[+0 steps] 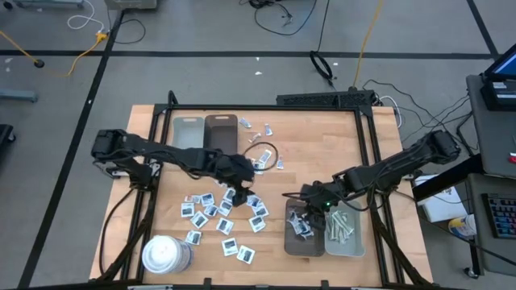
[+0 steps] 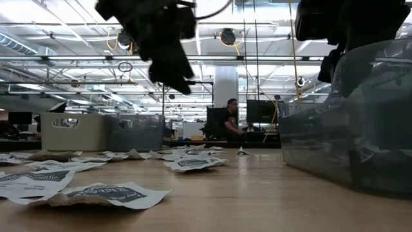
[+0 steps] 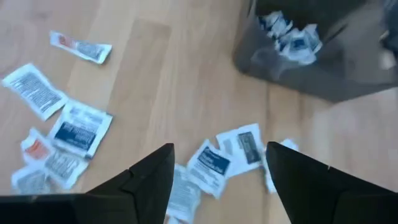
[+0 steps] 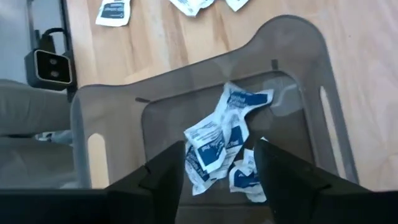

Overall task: Pick & Place First Aid Supplies
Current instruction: Put the white alcohol pad into the bottom black bin

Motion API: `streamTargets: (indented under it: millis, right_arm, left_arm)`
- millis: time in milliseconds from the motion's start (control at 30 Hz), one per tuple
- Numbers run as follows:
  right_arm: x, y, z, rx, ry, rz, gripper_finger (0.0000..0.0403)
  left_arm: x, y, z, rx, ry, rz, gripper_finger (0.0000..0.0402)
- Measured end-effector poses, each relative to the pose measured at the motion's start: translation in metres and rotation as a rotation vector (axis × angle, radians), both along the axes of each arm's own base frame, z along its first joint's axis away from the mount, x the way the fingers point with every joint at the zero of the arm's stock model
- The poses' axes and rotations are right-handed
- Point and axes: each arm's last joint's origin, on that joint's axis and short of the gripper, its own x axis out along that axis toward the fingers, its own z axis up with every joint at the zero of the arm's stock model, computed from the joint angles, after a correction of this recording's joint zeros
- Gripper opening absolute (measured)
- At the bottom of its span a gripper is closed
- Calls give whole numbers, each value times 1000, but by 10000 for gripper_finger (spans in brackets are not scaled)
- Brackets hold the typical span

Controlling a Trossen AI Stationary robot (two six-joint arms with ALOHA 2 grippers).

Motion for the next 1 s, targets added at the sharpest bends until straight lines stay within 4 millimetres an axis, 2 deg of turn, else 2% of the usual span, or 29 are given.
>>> streamTargets:
  millis: [167, 267, 367, 567, 767, 1000]
  right_arm:
    - [-5, 2, 6, 40, -3, 47, 191]
    - [-10, 4, 14, 63, -38, 79, 184]
    - [-14, 5, 20, 75, -66, 91, 176]
    - [-20, 3, 32, 87, -125, 102, 166]
    - [-21, 3, 37, 87, -168, 117, 164]
    - [-21, 3, 38, 77, -181, 131, 164]
  left_arm:
    - [22, 4, -15, 126, 100, -20, 268]
    - [30, 13, -20, 240, 169, 6, 269]
    - [37, 28, -27, 284, 199, 3, 269]
    - [40, 53, -42, 247, 239, -11, 269]
    - [39, 70, -41, 265, 233, 12, 269]
    - [41, 77, -39, 269, 207, -5, 269]
